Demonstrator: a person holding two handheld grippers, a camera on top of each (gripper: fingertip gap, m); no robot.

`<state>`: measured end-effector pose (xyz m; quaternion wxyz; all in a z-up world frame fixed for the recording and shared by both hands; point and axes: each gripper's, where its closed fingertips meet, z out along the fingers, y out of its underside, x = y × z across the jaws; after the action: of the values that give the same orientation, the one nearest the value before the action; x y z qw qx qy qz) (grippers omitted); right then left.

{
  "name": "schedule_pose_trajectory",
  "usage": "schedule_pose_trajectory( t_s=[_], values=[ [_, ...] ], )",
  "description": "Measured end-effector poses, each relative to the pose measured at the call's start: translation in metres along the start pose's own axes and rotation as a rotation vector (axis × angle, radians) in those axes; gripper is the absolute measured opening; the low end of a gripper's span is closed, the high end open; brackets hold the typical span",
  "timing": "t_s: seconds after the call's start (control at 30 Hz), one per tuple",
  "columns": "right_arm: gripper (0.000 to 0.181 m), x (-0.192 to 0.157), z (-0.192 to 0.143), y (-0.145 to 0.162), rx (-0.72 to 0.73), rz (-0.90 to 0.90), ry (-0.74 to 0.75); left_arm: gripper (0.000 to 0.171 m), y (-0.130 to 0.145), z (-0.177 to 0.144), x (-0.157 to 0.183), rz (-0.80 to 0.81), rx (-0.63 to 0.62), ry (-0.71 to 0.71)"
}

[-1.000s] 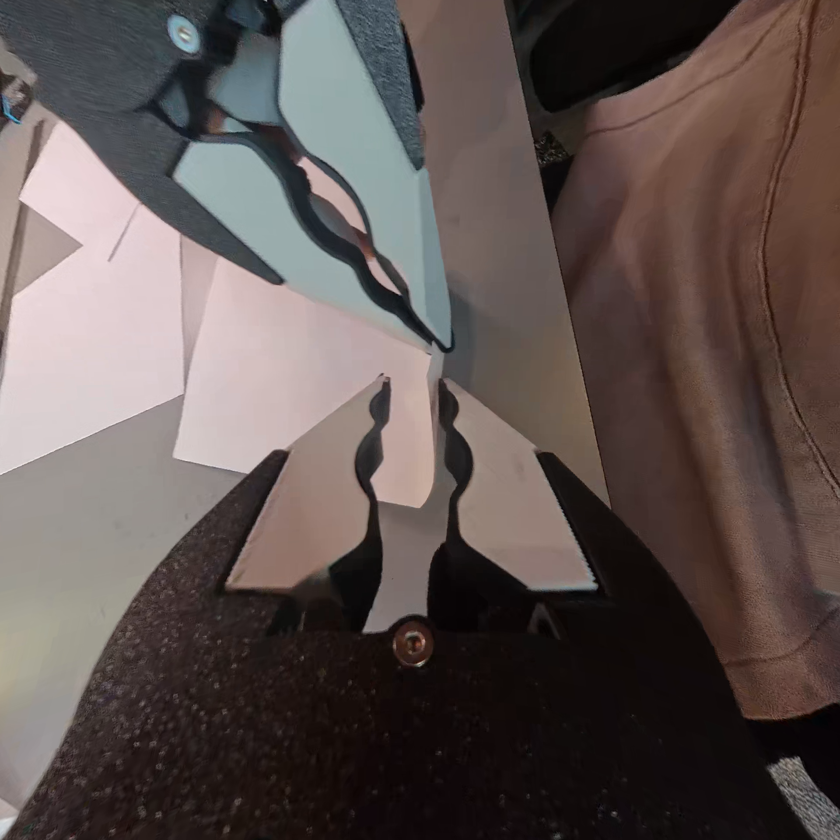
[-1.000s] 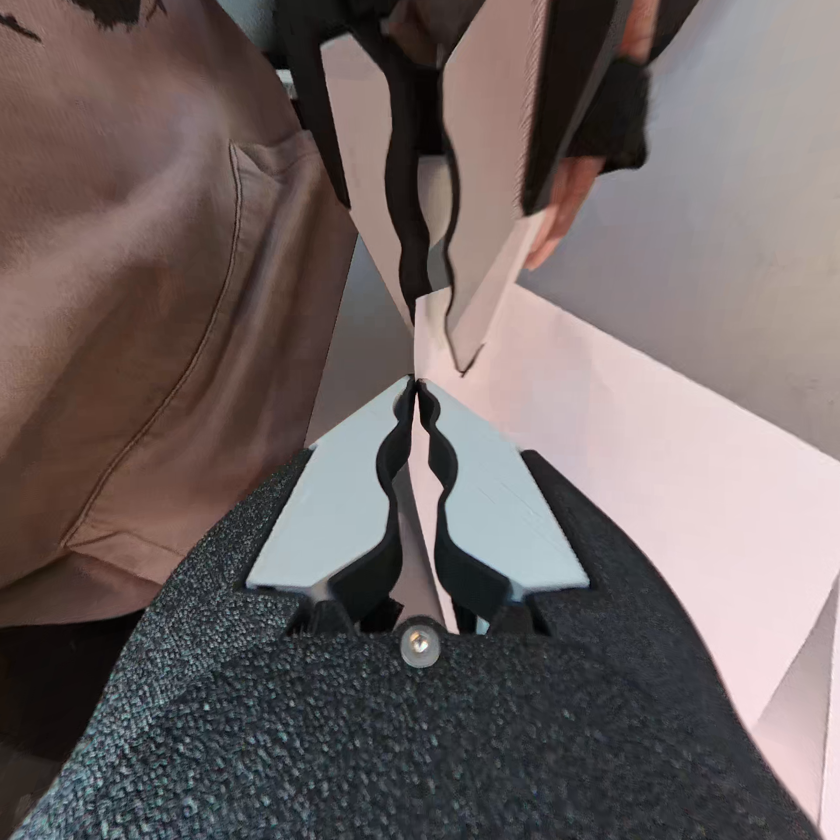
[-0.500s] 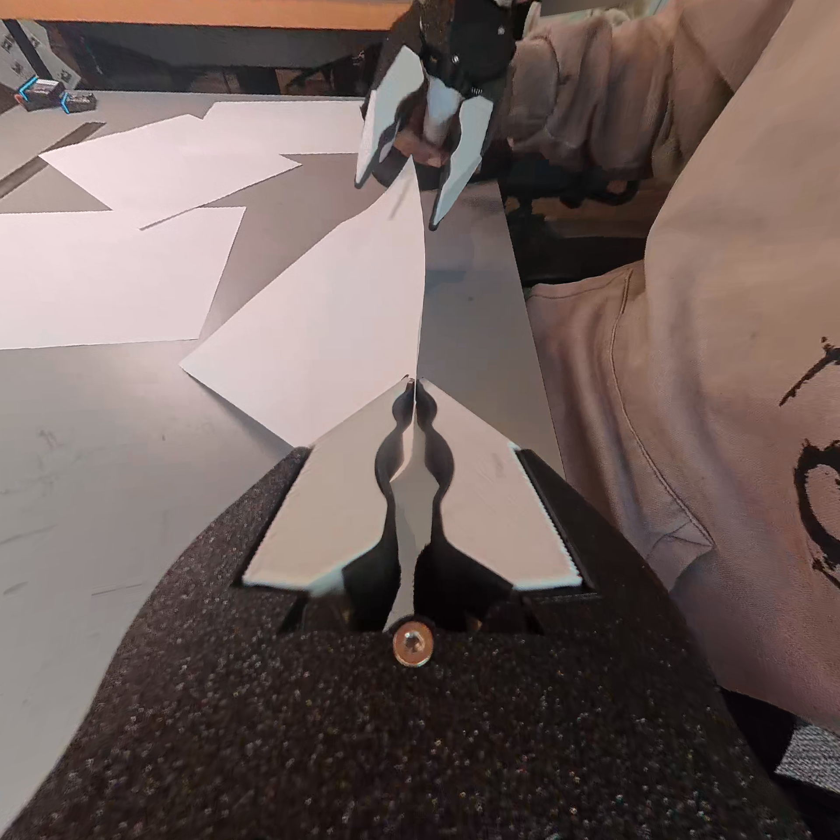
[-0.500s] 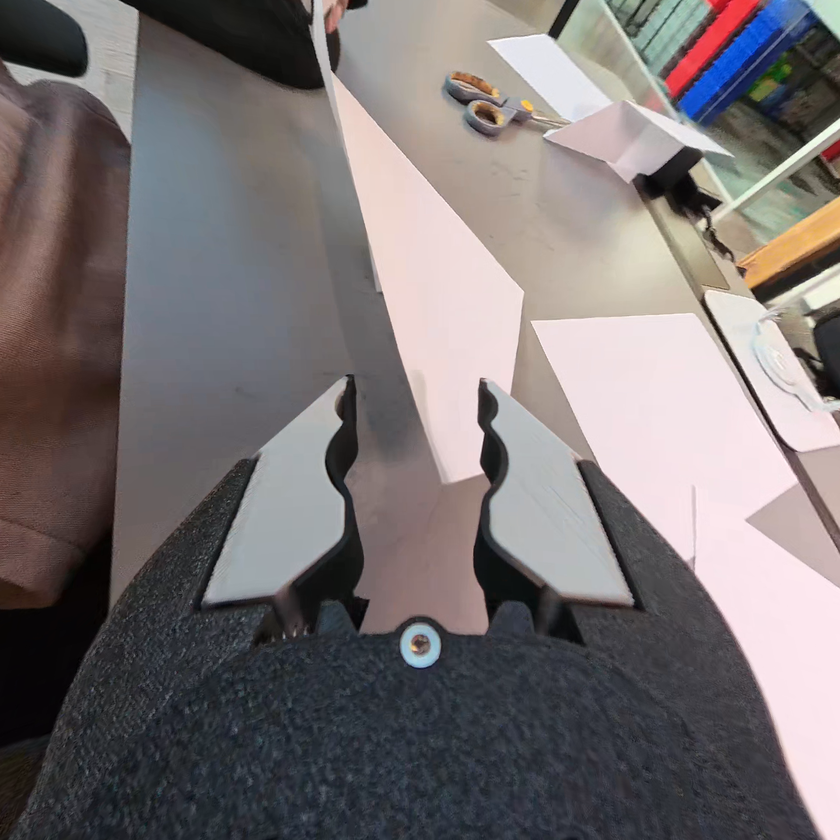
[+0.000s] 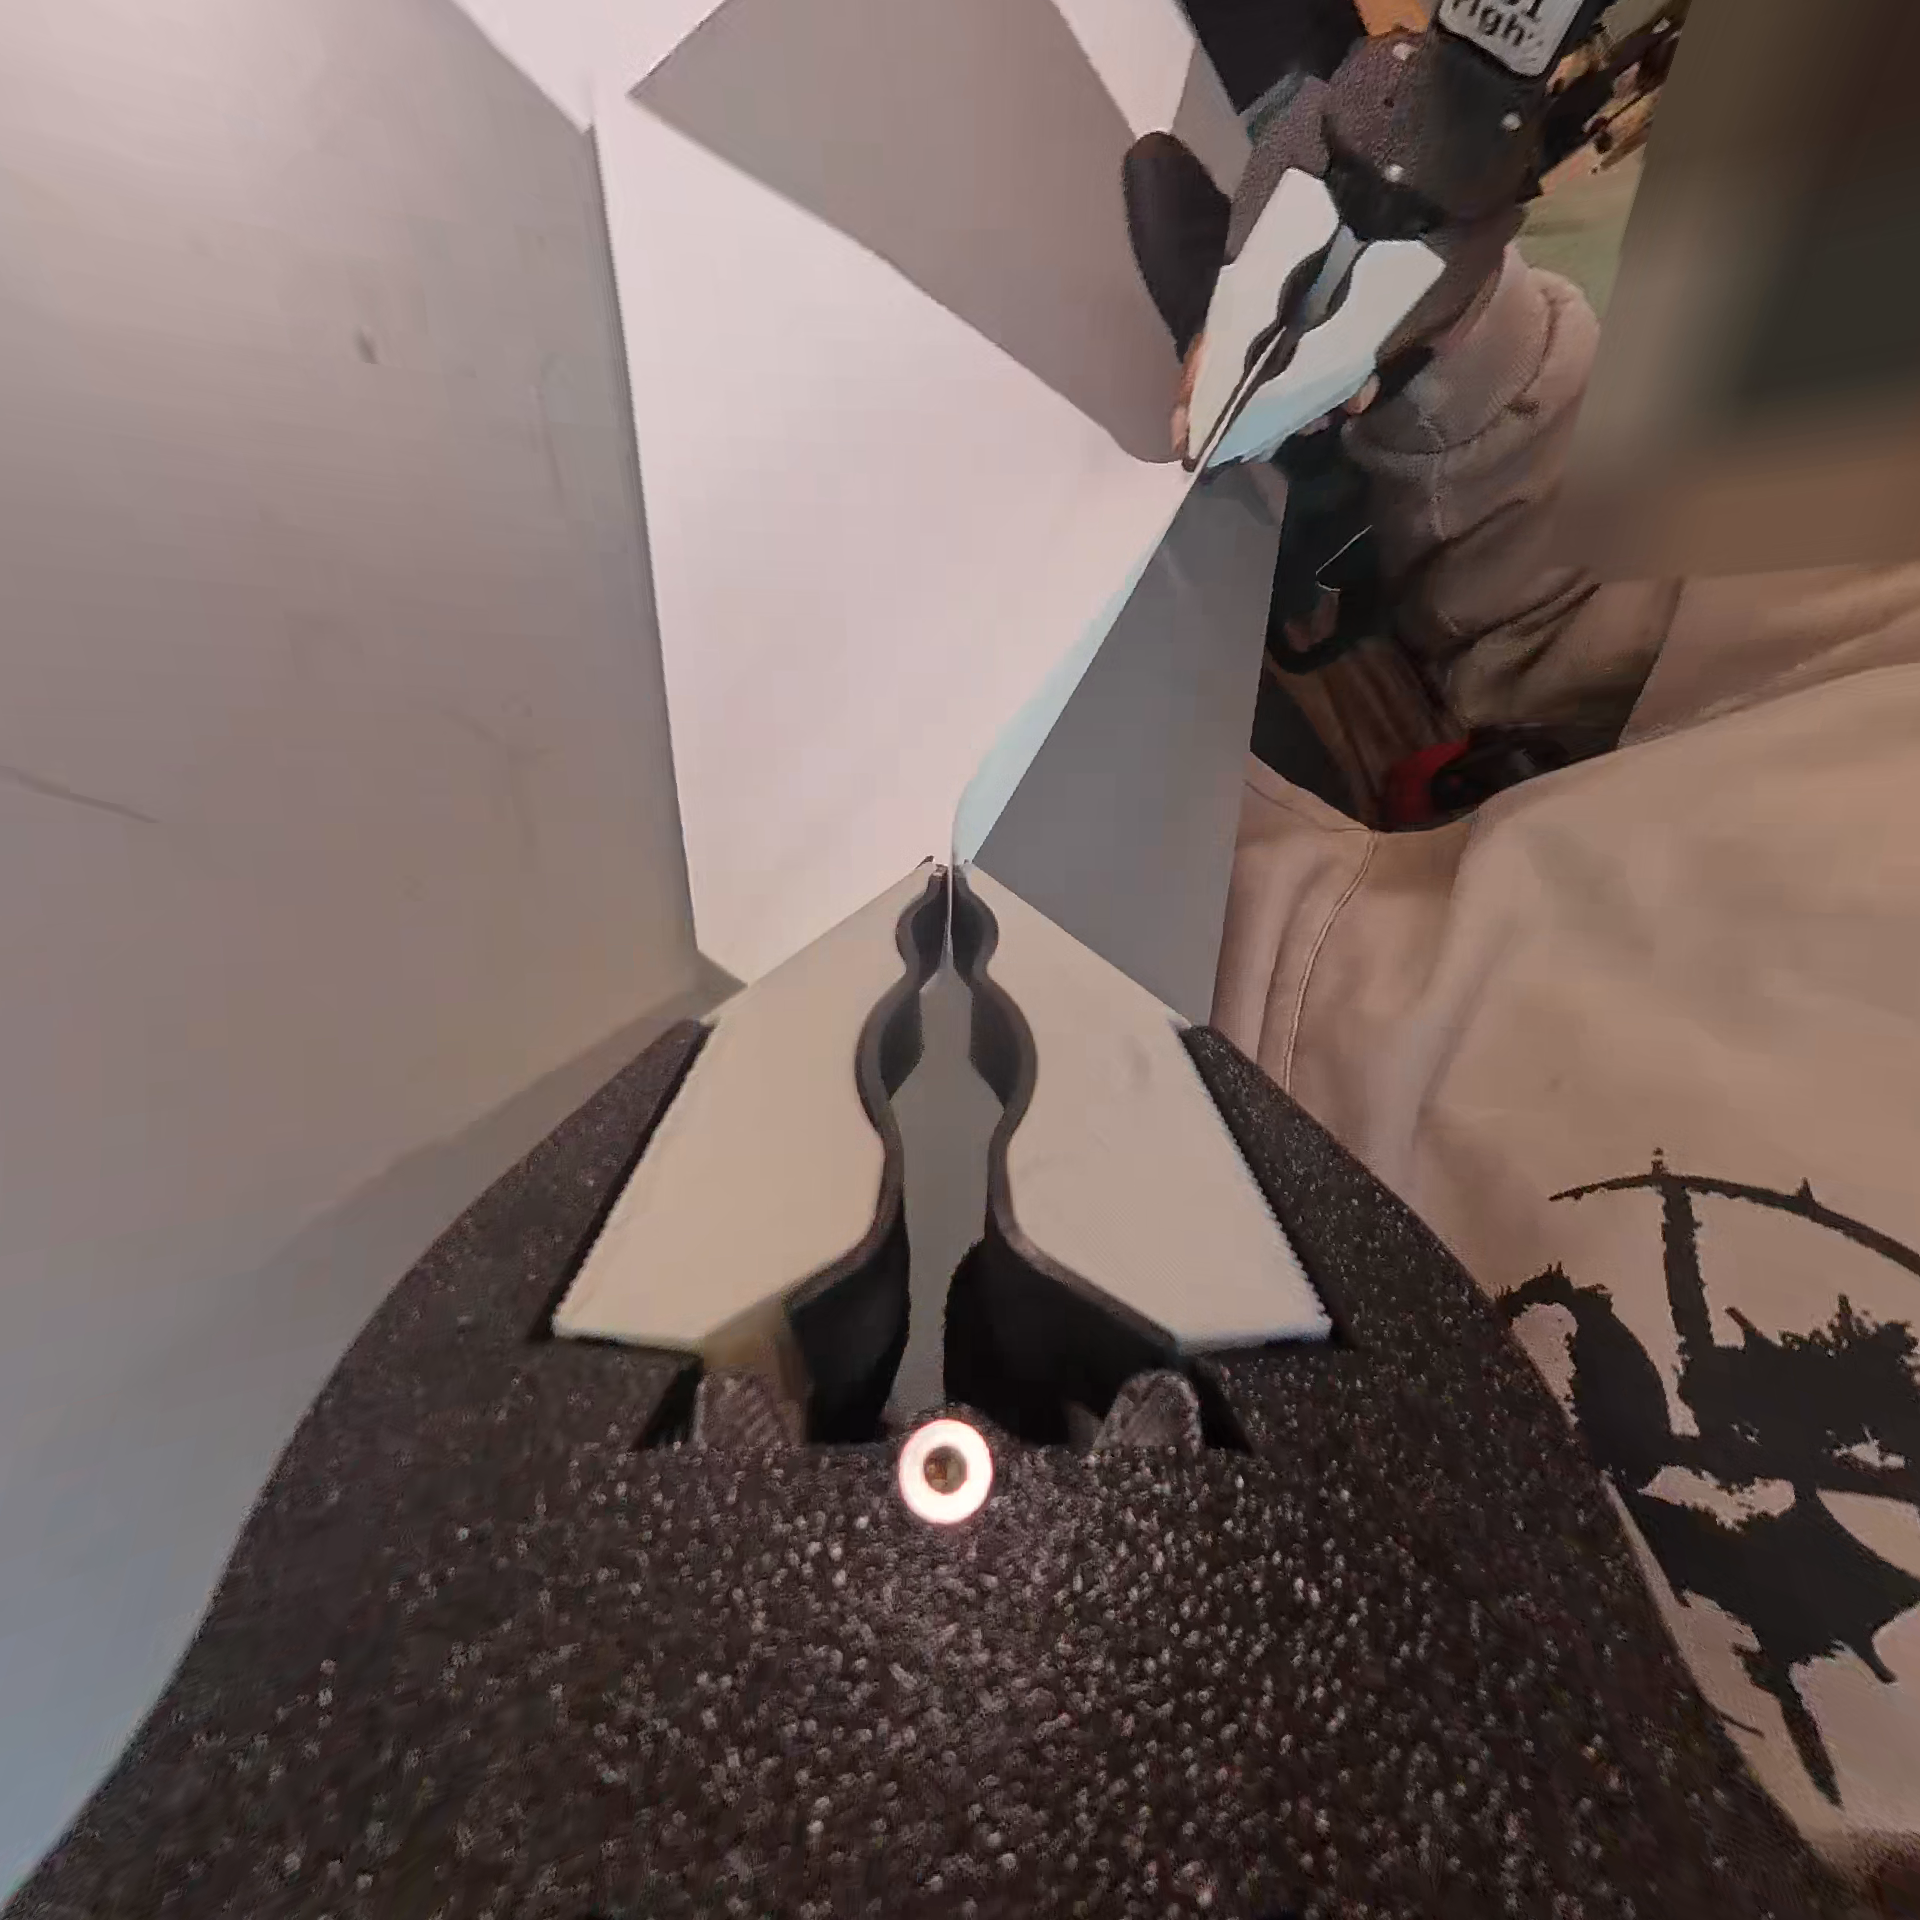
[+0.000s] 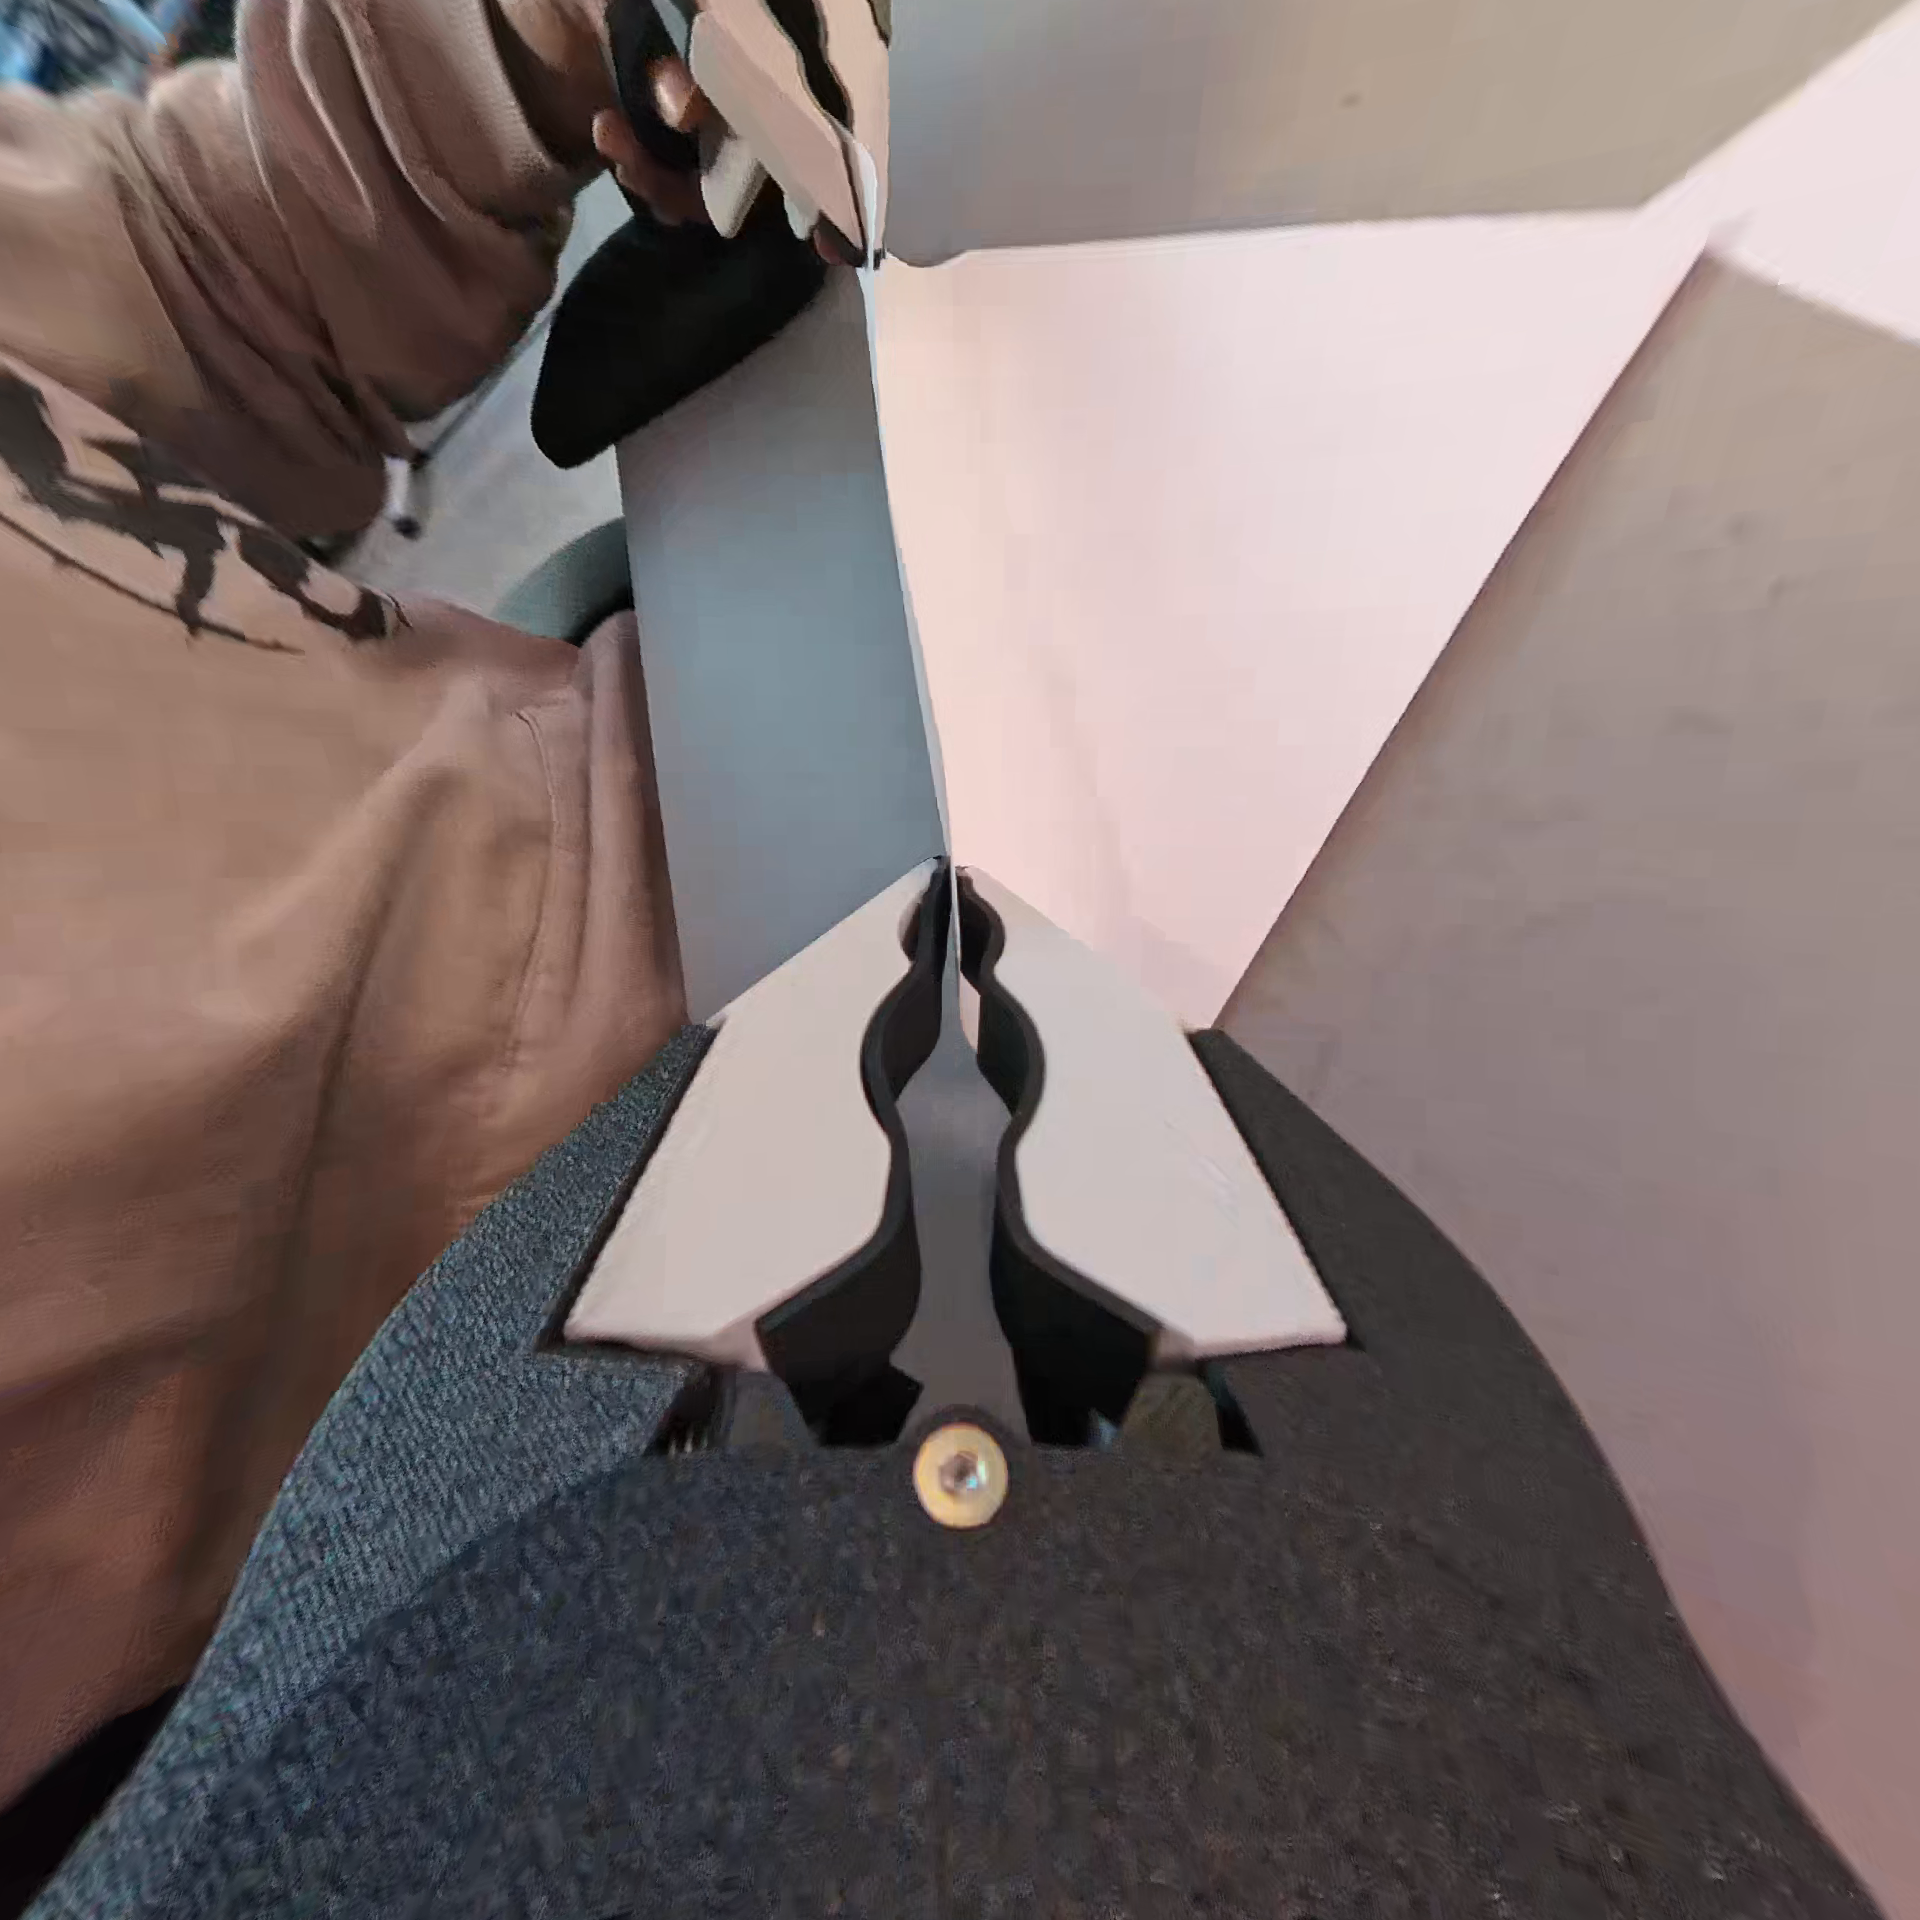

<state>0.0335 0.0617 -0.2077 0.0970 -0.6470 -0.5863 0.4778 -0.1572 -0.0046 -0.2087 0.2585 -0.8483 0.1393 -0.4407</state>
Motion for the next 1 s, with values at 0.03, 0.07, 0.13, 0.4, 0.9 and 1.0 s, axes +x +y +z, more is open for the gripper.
schedule_pose_trajectory(
  t_s=[0.03,0.07,0.13,0.4,0.9,1.0],
  values=[
    [0.000,0.000,0.003,0.001,-0.016,0.102,-0.043,0.000,0.003,0.003,-0.007,-0.045,-0.026,-0.020],
    [0.000,0.002,0.005,0.003,-0.036,0.189,-0.065,0.000,0.006,0.006,-0.014,-0.084,-0.059,-0.043],
    [0.000,0.007,0.009,0.009,-0.081,0.278,-0.079,0.000,0.013,0.011,-0.022,-0.114,-0.145,-0.091],
    [0.003,0.016,0.002,0.020,-0.157,0.443,-0.089,0.000,0.014,0.015,-0.026,-0.082,-0.292,-0.193],
    [0.000,0.022,0.001,0.029,-0.200,0.556,-0.089,0.003,0.018,0.004,-0.030,-0.132,-0.240,-0.157],
    [0.000,0.022,0.001,0.029,-0.212,0.573,-0.100,0.002,0.018,0.005,-0.030,-0.126,-0.236,-0.164]
  ],
)
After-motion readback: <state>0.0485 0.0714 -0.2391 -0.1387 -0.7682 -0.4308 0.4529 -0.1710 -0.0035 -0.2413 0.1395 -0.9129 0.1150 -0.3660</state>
